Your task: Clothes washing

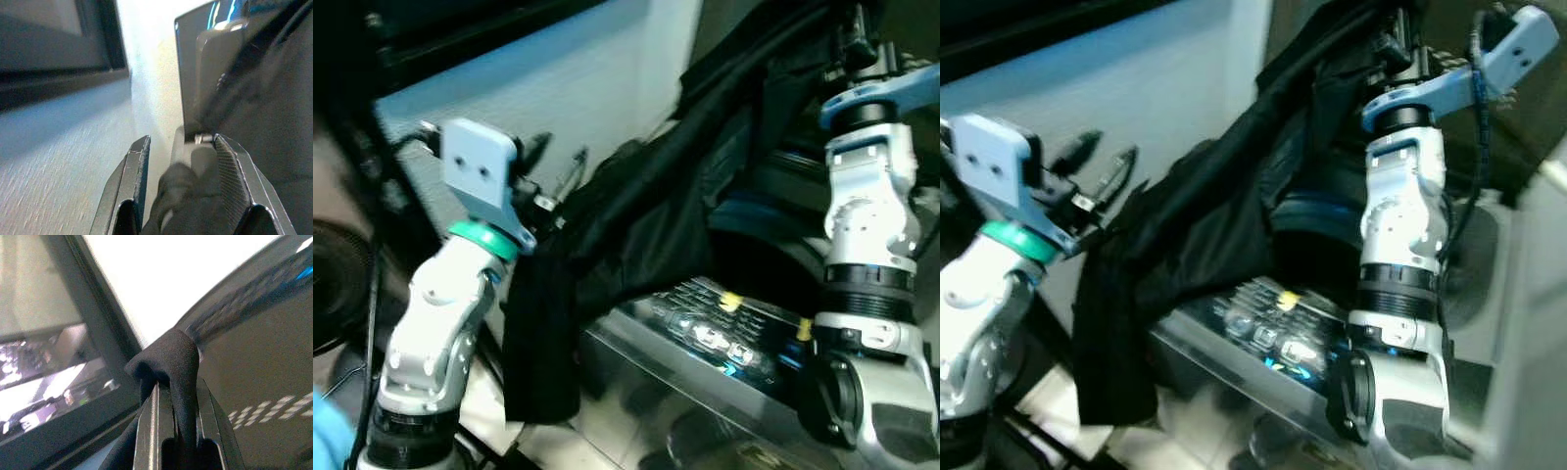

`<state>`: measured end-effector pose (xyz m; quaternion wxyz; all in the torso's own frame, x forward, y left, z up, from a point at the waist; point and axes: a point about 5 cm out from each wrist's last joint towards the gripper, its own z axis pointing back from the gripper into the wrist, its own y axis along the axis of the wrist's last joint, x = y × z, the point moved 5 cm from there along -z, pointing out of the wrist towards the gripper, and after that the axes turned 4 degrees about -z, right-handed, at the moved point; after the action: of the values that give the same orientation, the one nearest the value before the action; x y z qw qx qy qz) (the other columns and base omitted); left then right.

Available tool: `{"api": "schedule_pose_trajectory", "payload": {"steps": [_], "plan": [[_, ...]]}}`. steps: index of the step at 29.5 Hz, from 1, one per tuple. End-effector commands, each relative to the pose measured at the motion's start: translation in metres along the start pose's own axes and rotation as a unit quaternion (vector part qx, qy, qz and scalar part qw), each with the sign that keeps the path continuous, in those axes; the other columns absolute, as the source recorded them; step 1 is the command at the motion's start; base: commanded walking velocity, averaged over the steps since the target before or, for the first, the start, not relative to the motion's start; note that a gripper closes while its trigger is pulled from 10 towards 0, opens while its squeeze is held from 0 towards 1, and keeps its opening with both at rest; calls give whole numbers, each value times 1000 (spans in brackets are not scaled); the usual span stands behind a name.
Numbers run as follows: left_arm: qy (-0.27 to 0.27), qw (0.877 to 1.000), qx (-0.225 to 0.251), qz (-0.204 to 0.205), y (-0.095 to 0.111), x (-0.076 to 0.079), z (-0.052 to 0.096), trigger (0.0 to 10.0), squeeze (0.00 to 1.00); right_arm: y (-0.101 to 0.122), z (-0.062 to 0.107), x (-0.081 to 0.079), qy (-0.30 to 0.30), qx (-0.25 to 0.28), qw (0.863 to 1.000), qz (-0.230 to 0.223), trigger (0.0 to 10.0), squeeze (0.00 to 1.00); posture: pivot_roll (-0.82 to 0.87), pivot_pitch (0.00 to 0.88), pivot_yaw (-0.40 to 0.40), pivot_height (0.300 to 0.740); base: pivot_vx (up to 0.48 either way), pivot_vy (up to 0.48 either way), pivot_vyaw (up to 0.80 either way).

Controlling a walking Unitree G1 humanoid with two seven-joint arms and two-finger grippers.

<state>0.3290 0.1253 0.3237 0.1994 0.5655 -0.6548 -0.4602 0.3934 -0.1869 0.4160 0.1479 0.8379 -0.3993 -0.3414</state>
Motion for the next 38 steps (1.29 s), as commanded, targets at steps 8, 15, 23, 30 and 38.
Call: {"api": "schedule_pose_trajectory", "payload": {"steps": [8,15,23,30,38], "plan": [[14,1000,-20,-4,-4,-8,2,10000,0,27,-22,8,-37,35,996,75,10000,0,118,0,64,740,0,0,-800],[21,999,-45,-14,-15,-8,4,10000,0,31,-30,-2,-19,36,995,94,10000,0,118,0,59,740,0,0,-800],[70,995,-72,-15,-24,-25,9,10000,0,6,-24,-8,-11,4,996,88,10000,0,119,1,58,740,0,0,-800],[101,991,-85,-17,-29,-33,14,10000,0,-13,-24,-19,8,-22,997,79,10000,0,121,12,49,740,0,0,-800],[174,977,-117,-35,-38,-53,32,10000,0,-106,20,-75,155,-202,966,44,10000,0,129,27,29,740,0,0,-500]]}}
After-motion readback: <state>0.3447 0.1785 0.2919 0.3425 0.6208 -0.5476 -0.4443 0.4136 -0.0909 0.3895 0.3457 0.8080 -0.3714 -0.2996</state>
